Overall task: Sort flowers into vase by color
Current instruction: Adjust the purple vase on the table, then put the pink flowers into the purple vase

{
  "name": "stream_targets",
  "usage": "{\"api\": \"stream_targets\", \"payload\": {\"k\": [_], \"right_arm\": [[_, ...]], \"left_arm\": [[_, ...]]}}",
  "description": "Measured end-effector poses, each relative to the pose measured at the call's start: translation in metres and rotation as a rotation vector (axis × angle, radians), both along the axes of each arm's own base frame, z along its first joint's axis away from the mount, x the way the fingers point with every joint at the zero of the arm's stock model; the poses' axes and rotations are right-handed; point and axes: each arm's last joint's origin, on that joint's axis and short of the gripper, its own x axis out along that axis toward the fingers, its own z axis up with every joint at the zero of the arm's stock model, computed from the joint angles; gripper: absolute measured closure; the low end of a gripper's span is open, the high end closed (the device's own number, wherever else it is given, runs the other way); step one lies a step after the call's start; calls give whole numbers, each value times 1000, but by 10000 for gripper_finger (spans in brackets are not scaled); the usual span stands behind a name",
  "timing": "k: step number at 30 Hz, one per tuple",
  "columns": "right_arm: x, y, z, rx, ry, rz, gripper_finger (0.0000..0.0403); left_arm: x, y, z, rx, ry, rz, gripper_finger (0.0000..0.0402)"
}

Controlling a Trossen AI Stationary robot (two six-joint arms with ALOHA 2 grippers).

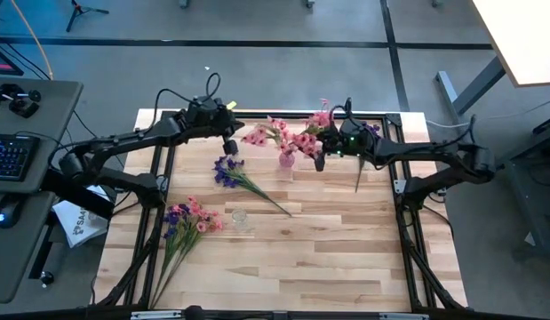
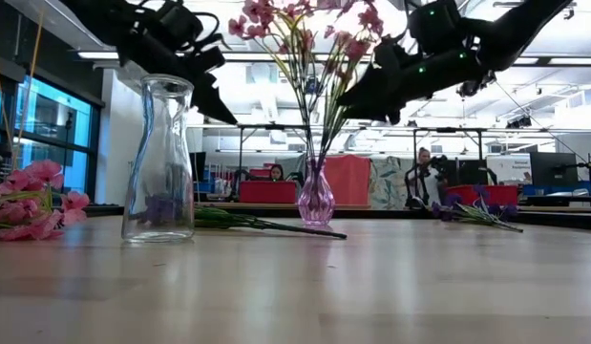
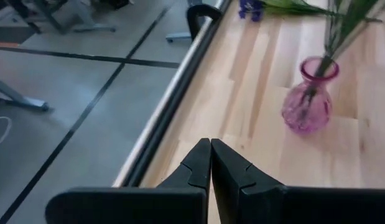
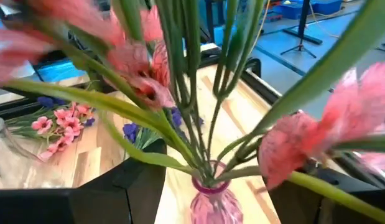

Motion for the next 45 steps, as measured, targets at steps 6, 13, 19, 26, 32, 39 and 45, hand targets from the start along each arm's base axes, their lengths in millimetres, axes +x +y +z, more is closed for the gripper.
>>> {"api": "stream_targets", "payload": {"k": [6, 13, 19, 26, 32, 39, 45], "right_arm": [[-14, -4, 4, 10, 56, -32, 160], [-26, -2, 11, 28, 86, -28, 160], [-37, 4, 21, 14, 89, -23, 160], [-63, 18, 28, 105, 170, -5, 160], [-86, 38, 35, 346, 169, 139, 160], [-91, 66, 27, 423, 314, 277, 160], [-82, 87, 23, 445, 363, 400, 160]], "left_arm": [[-6, 4, 4, 12, -11, 40, 402], [-7, 6, 4, 10, -11, 50, 401], [-7, 6, 4, 10, -11, 57, 402], [-6, 0, 1, -169, -78, 83, 401], [-13, -30, -9, -412, 63, 15, 402], [-20, -82, -12, -540, 232, 84, 402], [-28, -126, -9, -692, 284, 144, 402]]}}
